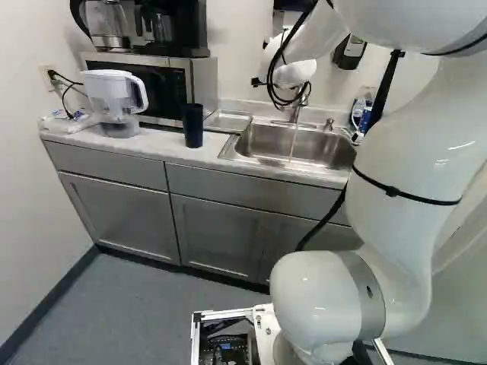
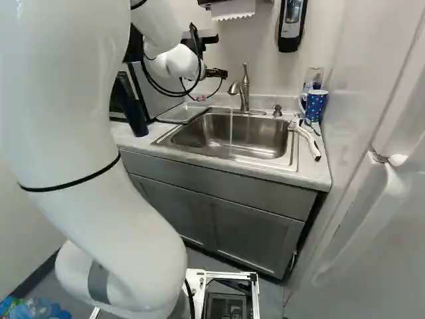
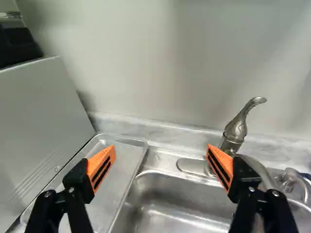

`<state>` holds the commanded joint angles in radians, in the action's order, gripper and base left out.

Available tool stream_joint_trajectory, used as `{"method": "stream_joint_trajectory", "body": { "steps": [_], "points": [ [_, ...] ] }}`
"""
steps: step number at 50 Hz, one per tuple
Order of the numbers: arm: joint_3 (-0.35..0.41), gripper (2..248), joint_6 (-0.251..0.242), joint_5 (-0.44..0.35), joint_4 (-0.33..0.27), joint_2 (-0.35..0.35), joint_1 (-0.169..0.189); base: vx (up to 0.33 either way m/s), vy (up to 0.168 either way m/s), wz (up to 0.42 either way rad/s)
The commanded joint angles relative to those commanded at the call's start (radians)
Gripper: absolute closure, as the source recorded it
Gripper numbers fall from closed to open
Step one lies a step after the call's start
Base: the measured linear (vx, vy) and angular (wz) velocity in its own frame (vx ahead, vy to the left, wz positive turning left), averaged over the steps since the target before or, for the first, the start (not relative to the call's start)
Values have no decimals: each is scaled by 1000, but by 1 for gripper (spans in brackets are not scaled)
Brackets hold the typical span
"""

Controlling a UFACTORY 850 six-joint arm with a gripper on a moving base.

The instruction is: Rinse the cup and place it in the tray

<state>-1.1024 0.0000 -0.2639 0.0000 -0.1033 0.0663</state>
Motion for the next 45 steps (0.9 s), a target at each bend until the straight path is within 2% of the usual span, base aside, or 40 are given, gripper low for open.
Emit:
{"method": "stream_joint_trajectory", "body": {
  "steps": [17,35,45],
  "points": [
    [63,3,0,131,0,61,-22,0,0,0],
    [109,3,0,286,0,106,-20,0,0,0],
    [132,3,0,374,0,129,-6,0,0,0]
  ]
}}
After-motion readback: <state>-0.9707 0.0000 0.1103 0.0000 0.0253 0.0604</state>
